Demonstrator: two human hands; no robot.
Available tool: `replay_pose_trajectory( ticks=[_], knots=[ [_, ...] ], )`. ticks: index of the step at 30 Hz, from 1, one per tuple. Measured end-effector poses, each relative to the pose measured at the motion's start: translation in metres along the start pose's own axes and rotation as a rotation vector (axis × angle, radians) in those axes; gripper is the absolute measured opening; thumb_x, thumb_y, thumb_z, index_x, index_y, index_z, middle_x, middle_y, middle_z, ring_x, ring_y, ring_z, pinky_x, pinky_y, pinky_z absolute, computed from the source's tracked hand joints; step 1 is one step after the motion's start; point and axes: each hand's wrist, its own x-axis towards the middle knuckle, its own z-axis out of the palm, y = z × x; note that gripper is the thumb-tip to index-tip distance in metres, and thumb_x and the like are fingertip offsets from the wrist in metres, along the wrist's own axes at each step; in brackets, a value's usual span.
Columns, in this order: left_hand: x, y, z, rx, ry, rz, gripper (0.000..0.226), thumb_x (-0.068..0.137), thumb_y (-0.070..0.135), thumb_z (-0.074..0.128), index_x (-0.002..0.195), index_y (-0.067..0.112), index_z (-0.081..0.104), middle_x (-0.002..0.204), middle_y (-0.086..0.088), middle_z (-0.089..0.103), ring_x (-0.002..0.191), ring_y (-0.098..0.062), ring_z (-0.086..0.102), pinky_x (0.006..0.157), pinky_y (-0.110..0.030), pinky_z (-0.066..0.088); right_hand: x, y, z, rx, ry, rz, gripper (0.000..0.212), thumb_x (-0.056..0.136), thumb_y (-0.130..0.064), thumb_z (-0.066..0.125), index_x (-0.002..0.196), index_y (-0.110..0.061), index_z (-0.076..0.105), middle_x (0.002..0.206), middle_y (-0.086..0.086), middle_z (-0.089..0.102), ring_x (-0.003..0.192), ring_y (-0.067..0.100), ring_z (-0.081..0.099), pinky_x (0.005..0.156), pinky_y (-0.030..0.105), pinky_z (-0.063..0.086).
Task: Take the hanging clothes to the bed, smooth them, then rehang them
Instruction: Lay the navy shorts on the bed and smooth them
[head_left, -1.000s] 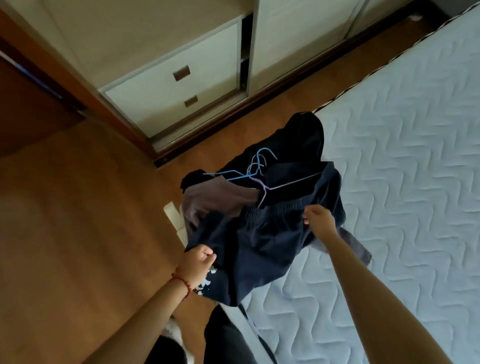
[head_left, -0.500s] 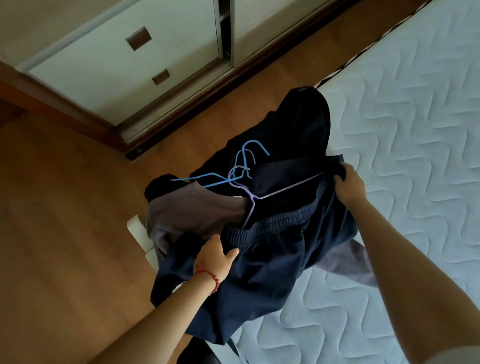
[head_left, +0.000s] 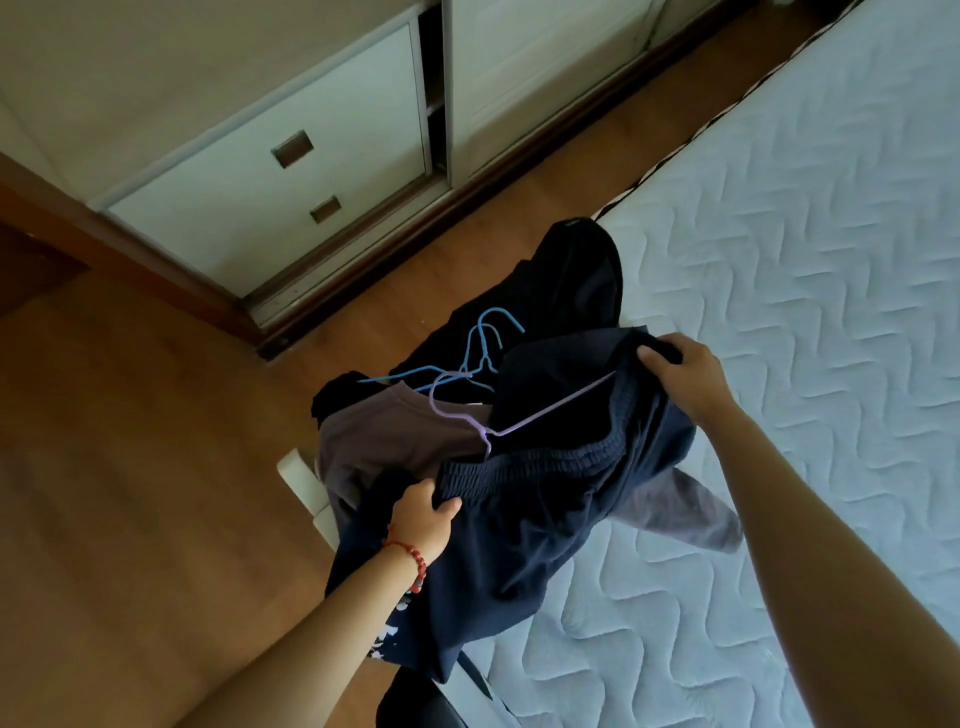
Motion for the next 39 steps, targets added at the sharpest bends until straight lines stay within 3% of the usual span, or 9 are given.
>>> replay_pose_trajectory(
  ticks=[6,11,14,18,21,27,30,32,39],
  knots=[
    [-0.049,0.002,-0.043,-0.082,0.035,0.169,0.01,0.088,0.01,0.056,0.079,0.012,0.058,0.082,-0.009,0.062,0.095,-0.035,0.06,0.077,-0.034,0.044,-0.072,-0.03,-0.043,0.296,0.064,-0.014,0.011,0.088,-0.013,0.059,0.085,-0.003,0.062,0.07,0.006,0.056,0.071,0.019,0.052,0.064,0.026,0.043],
    [-0.084,0.015,-0.091,-0.115,0.094,0.348,0.021,0.088,0.009,0.055,0.104,-0.002,0.063,0.101,-0.017,0.066,0.098,-0.029,0.059,0.08,-0.028,0.039,-0.152,-0.05,-0.072,0.557,0.216,-0.022,0.019,0.089,-0.011,0.056,0.072,-0.012,0.063,0.062,0.0,0.06,0.061,0.014,0.057,0.059,0.025,0.045],
    [-0.097,0.026,-0.116,-0.113,0.098,0.445,0.025,0.088,0.011,0.056,0.11,-0.001,0.062,0.103,-0.016,0.066,0.097,-0.025,0.058,0.081,-0.029,0.04,-0.204,-0.062,-0.086,0.678,0.327,-0.057,0.018,0.087,-0.012,0.058,0.07,-0.011,0.062,0.069,0.008,0.057,0.073,0.024,0.054,0.071,0.036,0.043],
    [-0.122,0.041,-0.141,-0.116,0.043,0.584,0.028,0.087,0.014,0.058,0.111,0.0,0.06,0.108,-0.015,0.063,0.103,-0.031,0.058,0.088,-0.037,0.046,-0.292,-0.078,-0.101,0.839,0.538,-0.108,0.021,0.078,-0.021,0.06,0.06,-0.013,0.052,0.066,0.005,0.041,0.067,0.021,0.04,0.063,0.034,0.032],
    [-0.143,0.056,-0.151,-0.071,-0.016,0.705,0.029,0.085,0.017,0.061,0.11,0.004,0.06,0.109,-0.008,0.057,0.104,-0.027,0.056,0.086,-0.034,0.044,-0.354,-0.084,-0.105,0.934,0.672,-0.156,0.021,0.082,-0.019,0.058,0.066,-0.009,0.047,0.065,0.004,0.037,0.063,0.019,0.038,0.059,0.029,0.032],
    [-0.208,0.1,-0.138,0.195,-0.189,1.086,0.043,0.085,0.027,0.061,0.126,0.016,0.052,0.133,-0.003,0.048,0.126,-0.02,0.043,0.109,-0.039,0.033,-0.466,-0.075,-0.099,1.041,0.884,-0.186,0.011,0.084,-0.016,0.057,0.079,-0.008,0.052,0.07,0.005,0.042,0.068,0.019,0.044,0.065,0.03,0.037],
    [-0.243,0.112,-0.115,0.318,-0.421,1.138,0.015,0.089,0.022,0.054,0.095,0.017,0.068,0.096,-0.002,0.067,0.099,-0.019,0.06,0.097,-0.032,0.042,-0.511,-0.061,-0.094,1.053,0.967,-0.159,0.014,0.08,-0.02,0.059,0.085,-0.008,0.054,0.074,0.007,0.043,0.069,0.021,0.044,0.064,0.032,0.037],
    [-0.263,0.11,-0.099,0.346,-0.551,1.14,0.025,0.091,0.017,0.051,0.071,0.021,0.065,0.066,0.001,0.063,0.069,-0.013,0.061,0.084,-0.031,0.046,-0.539,-0.049,-0.092,1.074,1.017,-0.137,0.018,0.078,-0.022,0.061,0.087,-0.007,0.056,0.078,0.008,0.046,0.069,0.021,0.046,0.065,0.032,0.039],
    [-0.361,0.12,-0.059,0.311,-0.778,1.285,0.03,0.093,0.006,0.048,0.067,0.013,0.059,0.043,0.005,0.043,0.032,-0.002,0.037,0.041,-0.01,0.033,-0.639,0.007,-0.097,0.867,1.229,-0.05,0.021,0.087,-0.012,0.061,0.066,-0.014,0.06,0.056,-0.005,0.053,0.054,0.007,0.049,0.056,0.021,0.04]
  ],
)
